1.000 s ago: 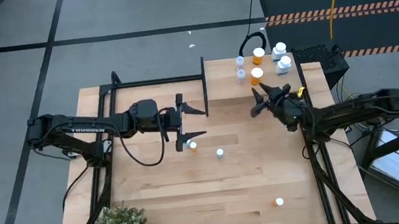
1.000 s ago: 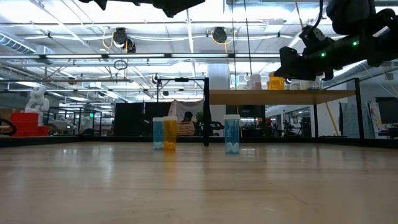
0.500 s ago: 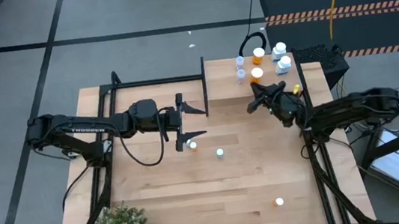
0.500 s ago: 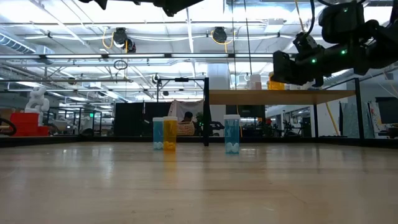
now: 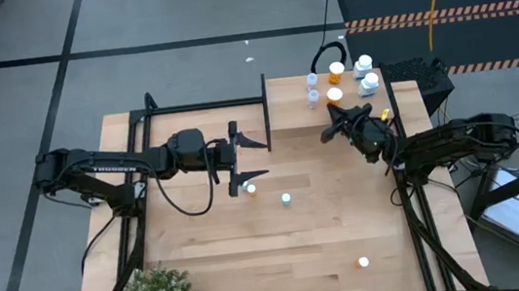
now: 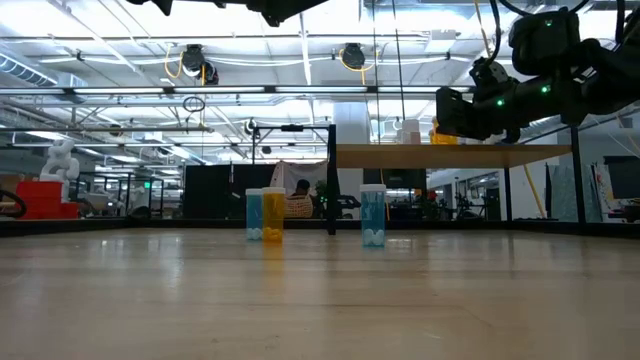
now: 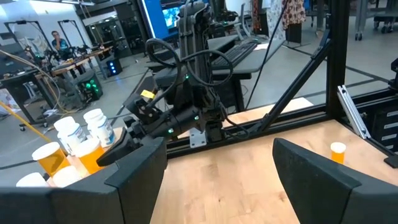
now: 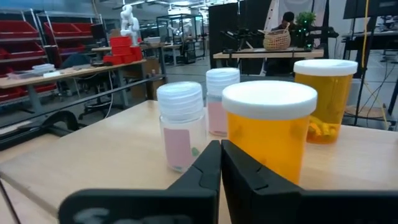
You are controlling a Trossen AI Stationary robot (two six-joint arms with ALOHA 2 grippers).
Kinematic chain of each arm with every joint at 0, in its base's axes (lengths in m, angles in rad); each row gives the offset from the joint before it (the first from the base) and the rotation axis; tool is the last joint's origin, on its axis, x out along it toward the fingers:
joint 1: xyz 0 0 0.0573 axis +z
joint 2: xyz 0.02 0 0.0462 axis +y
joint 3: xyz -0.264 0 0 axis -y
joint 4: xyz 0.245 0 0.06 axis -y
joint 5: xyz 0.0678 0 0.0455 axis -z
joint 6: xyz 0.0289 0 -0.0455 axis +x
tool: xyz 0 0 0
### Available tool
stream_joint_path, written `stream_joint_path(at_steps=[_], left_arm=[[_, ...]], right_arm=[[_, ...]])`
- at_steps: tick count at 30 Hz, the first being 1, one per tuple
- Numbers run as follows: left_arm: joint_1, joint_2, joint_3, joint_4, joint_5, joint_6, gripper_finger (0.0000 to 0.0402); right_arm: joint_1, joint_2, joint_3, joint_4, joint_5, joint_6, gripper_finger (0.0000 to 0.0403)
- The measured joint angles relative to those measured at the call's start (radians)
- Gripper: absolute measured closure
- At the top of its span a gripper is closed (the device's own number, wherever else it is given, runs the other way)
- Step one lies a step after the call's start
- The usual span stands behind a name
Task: Pick and place medicine bottles onto shelf by color
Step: Adjust the large orange pill bottle on the shelf, then put the bottom blue pill bottle on the shelf
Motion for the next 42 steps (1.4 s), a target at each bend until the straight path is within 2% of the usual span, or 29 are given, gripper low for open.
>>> stream_joint_path(at_steps=[6,15,22,27,34,42], left_arm=[[0.0,0.0,0.0,-0.01,0.0,0.001,0.0105],[0.0,0.0,0.0,-0.01,0.0,0.001,0.0105],[0.0,0.0,0.0,-0.019,0.0,0.001,0.0105],[0.0,0.0,0.0,-0.029,0.0,0.0,0.0105],[-0.017,0.0,0.0,-0.078,0.0,-0.004,0.0105],[-0.128,0.0,0.0,-0.134,0.0,-0.065,0.0105]], right_arm=[[-0.005,0.0,0.0,0.011,0.056,-0.001,0.0399],[-0.003,0.0,0.0,0.01,0.072,-0.007,0.0399],[0.06,-0.001,0.0,0.016,0.07,-0.008,0.0399],[0.166,-0.028,0.0,0.016,0.046,-0.04,0.0399],[0.376,-0.118,0.0,-0.021,0.019,-0.087,0.0399],[0.624,-0.207,0.0,-0.157,0.019,-0.086,0.0399]])
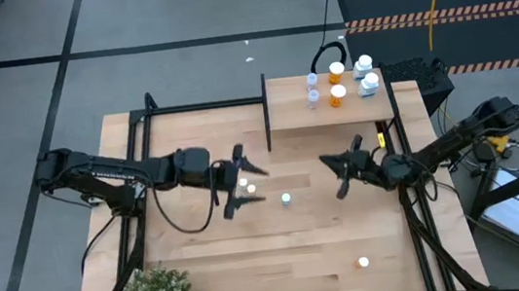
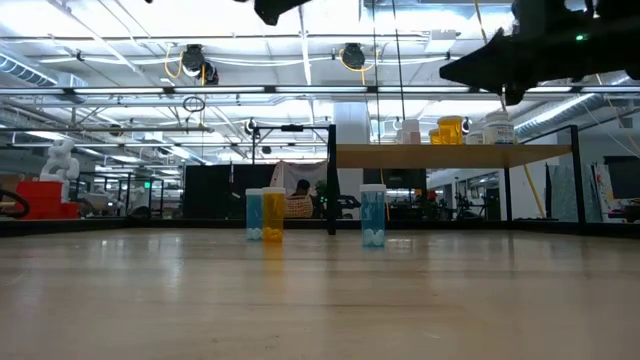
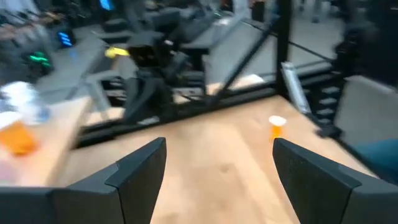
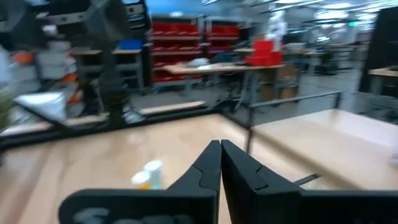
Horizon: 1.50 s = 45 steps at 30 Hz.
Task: Pick and place medicine bottles onto shelf by color
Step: Put the bottom blue pill bottle on the shelf
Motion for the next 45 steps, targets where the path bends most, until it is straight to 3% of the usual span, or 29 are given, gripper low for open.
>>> stream_joint_path(at_steps=[3,10,14,22,29,45], left_arm=[[-0.062,0.001,0.0,-0.015,-0.041,-0.026,0.0105],[-0.208,0.061,0.001,-0.067,-0.248,-0.115,0.0106],[-0.244,0.124,0.001,-0.064,-0.296,-0.177,0.0106],[-0.235,0.266,0.0,0.02,-0.386,-0.231,0.0106],[-0.209,0.371,0.0,0.091,-0.507,-0.262,0.0106],[-0.143,0.516,0.0,0.177,-0.513,-0.361,0.0106]], right_arm=[[0.058,-0.007,0.0,-0.043,0.0,0.006,0.0399],[0.126,-0.007,0.0,-0.07,-0.001,0.006,0.0399],[0.15,-0.003,0.0,-0.07,-0.001,0.032,0.0399],[0.181,0.026,0.0,-0.115,-0.001,0.158,0.0399],[0.184,0.035,0.0,-0.113,-0.001,0.175,0.0399],[0.184,0.035,0.0,-0.123,-0.001,0.172,0.0399]])
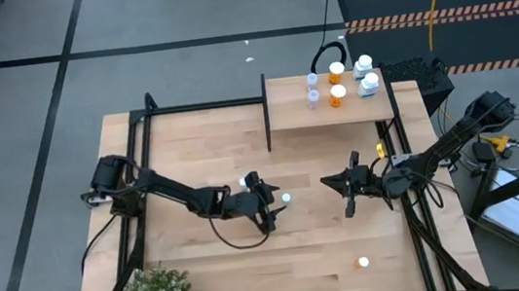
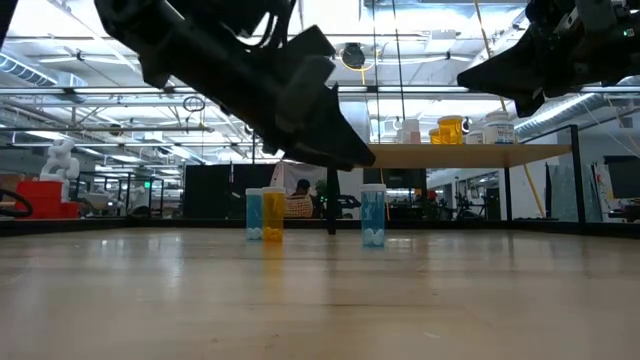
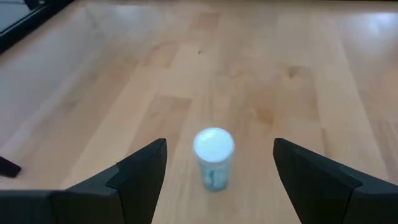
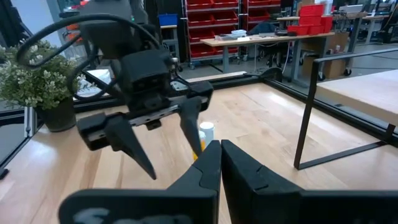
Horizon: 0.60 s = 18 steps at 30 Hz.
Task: Pick and place medicine bottles onto shelf by color
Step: Put the bottom blue pill bottle on the shelf
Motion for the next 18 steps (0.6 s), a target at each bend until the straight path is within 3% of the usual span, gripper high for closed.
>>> stream_joint_path(at_steps=[5,18], left_arm=[[0.031,0.03,0.002,0.079,0.046,-0.03,0.0106],[0.037,0.036,0.0,0.067,0.054,-0.042,0.0106]], right_arm=[[0.0,0.0,0.0,0.0,0.0,-0.001,0.0399],[0.0,0.0,-0.001,0.003,0.0,-0.008,0.0399]])
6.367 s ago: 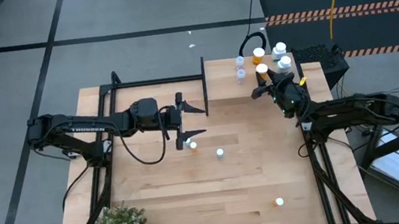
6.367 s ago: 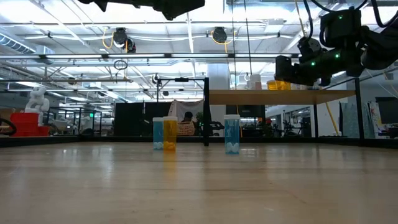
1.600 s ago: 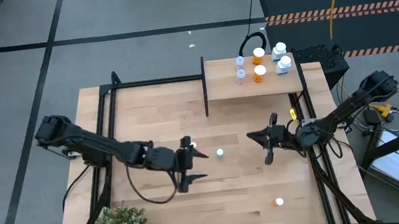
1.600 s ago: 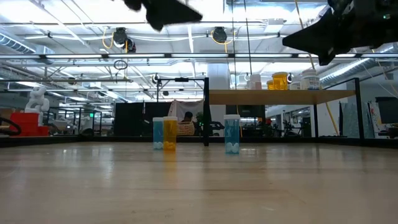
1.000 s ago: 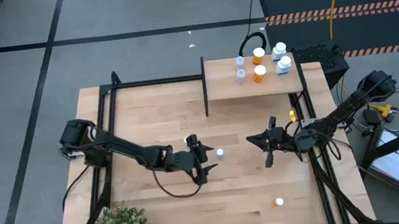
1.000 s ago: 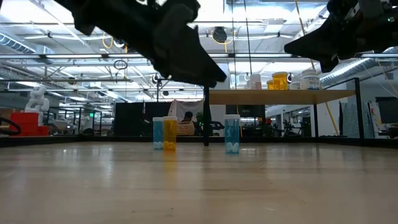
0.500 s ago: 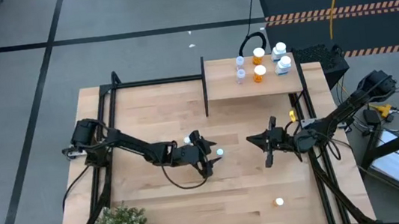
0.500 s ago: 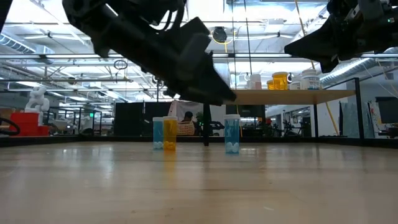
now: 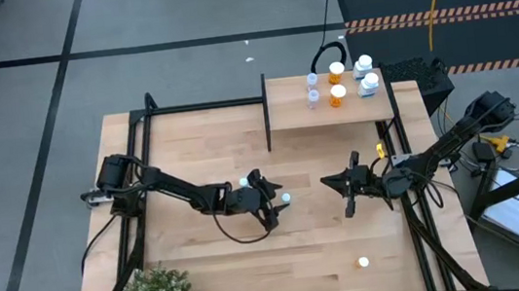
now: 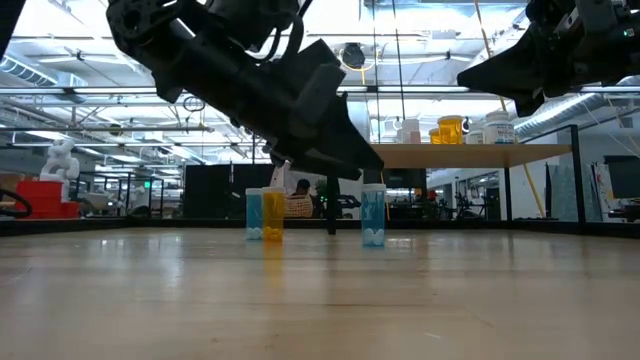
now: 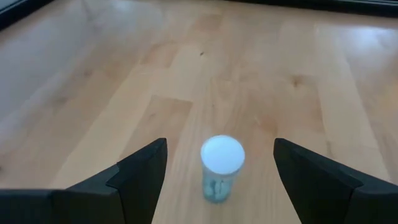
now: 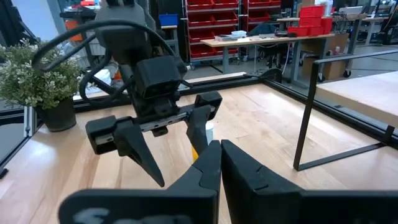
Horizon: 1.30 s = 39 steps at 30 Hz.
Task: Pick and place medicine bottles onto shelf by color
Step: Put the bottom blue pill bottle on the shelf
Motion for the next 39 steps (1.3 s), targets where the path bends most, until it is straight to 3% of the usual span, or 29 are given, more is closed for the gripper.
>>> stream_joint_path(at_steps=[29,39], left_arm=[[0.0,0.028,0.0,0.056,0.046,0.034,0.0106],[0.003,0.027,0.001,0.048,0.001,0.042,0.0109]], right_arm=[[0.0,0.0,0.0,0.0,0.002,0.0,0.0399],[0.0,0.0,0.0,0.0,0.003,0.0,0.0399]])
